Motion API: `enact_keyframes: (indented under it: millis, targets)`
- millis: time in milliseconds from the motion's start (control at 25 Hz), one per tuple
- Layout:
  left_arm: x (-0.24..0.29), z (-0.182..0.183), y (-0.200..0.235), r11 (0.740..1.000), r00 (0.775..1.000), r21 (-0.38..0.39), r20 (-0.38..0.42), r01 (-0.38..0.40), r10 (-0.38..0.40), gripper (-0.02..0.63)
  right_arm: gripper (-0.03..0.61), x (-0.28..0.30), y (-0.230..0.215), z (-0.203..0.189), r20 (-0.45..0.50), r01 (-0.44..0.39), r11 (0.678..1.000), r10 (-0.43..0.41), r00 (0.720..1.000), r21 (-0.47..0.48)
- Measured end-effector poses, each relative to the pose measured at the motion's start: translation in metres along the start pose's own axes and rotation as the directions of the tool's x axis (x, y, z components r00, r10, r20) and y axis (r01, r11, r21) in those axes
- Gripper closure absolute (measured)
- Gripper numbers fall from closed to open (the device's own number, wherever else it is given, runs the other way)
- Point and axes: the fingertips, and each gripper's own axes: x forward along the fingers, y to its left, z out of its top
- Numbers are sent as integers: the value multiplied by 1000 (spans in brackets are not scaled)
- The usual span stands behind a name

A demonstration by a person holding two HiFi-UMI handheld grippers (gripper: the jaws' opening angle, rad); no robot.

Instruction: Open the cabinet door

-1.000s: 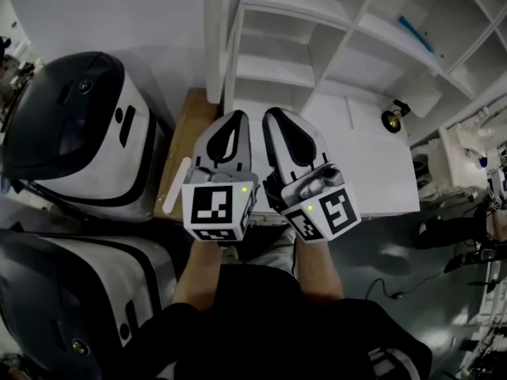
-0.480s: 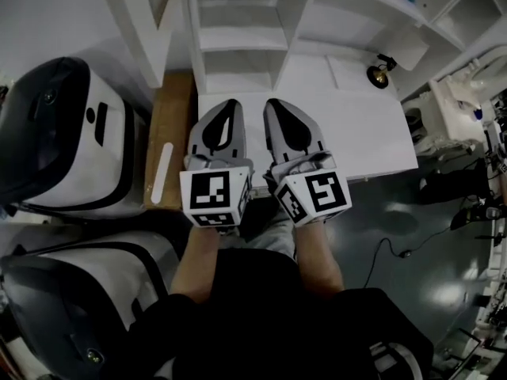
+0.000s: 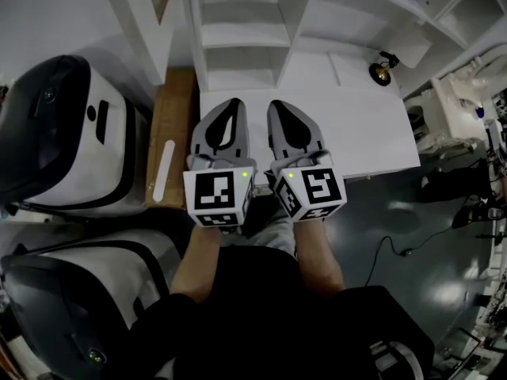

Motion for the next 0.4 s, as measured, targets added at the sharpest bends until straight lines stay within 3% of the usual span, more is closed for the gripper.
enact_keyframes:
  millis: [400]
  targets:
    - [5, 3, 13, 1000, 1000, -4, 5, -3, 3, 600, 560, 12, 2, -1, -7, 0, 1000, 0, 1000, -5]
